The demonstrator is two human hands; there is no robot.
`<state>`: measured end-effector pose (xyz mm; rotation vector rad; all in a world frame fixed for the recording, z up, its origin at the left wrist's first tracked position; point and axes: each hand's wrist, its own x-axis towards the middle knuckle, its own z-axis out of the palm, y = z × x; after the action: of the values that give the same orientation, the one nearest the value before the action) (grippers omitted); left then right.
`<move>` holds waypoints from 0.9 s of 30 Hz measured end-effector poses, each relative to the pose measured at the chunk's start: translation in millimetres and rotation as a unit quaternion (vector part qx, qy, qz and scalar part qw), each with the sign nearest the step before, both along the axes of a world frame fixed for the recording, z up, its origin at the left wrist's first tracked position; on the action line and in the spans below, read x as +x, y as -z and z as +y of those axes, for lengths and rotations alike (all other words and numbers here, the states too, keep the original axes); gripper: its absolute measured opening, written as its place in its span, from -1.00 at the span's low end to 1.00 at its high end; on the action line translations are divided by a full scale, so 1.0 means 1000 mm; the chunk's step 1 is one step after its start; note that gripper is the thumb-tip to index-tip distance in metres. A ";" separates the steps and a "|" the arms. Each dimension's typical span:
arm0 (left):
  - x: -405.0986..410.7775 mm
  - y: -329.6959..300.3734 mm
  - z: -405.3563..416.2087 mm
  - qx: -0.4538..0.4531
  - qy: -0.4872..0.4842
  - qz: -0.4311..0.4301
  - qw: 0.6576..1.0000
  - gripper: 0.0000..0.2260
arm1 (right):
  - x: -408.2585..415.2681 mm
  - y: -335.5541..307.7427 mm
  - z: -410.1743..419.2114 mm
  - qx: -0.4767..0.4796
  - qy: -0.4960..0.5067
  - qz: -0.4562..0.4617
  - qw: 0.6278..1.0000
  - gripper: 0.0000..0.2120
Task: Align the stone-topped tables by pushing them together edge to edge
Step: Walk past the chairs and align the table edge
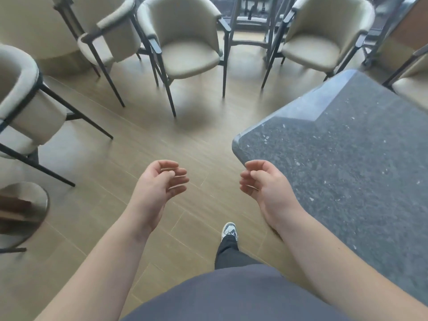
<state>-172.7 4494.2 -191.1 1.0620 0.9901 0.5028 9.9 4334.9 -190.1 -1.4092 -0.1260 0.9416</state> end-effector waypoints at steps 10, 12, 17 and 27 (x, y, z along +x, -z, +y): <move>0.139 -0.032 0.140 0.059 0.037 -0.021 0.997 -0.80 | 0.136 -0.008 0.126 0.024 0.030 -0.005 0.999 -0.76; 0.166 -0.036 0.167 0.066 0.039 -0.023 0.997 -0.80 | 0.164 -0.016 0.157 0.022 0.016 -0.027 0.999 -0.75; 0.214 -0.043 0.233 0.105 0.043 -0.026 0.993 -0.82 | 0.213 -0.035 0.235 0.034 -0.008 -0.063 0.997 -0.76; 0.296 -0.033 0.404 0.131 0.119 -0.032 0.984 -0.82 | 0.267 -0.026 0.390 0.038 0.074 -0.052 0.995 -0.77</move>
<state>123.1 4898.5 -158.0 1.3726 0.7406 0.4748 277.0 4725.2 -163.8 -1.3768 -0.1330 0.7347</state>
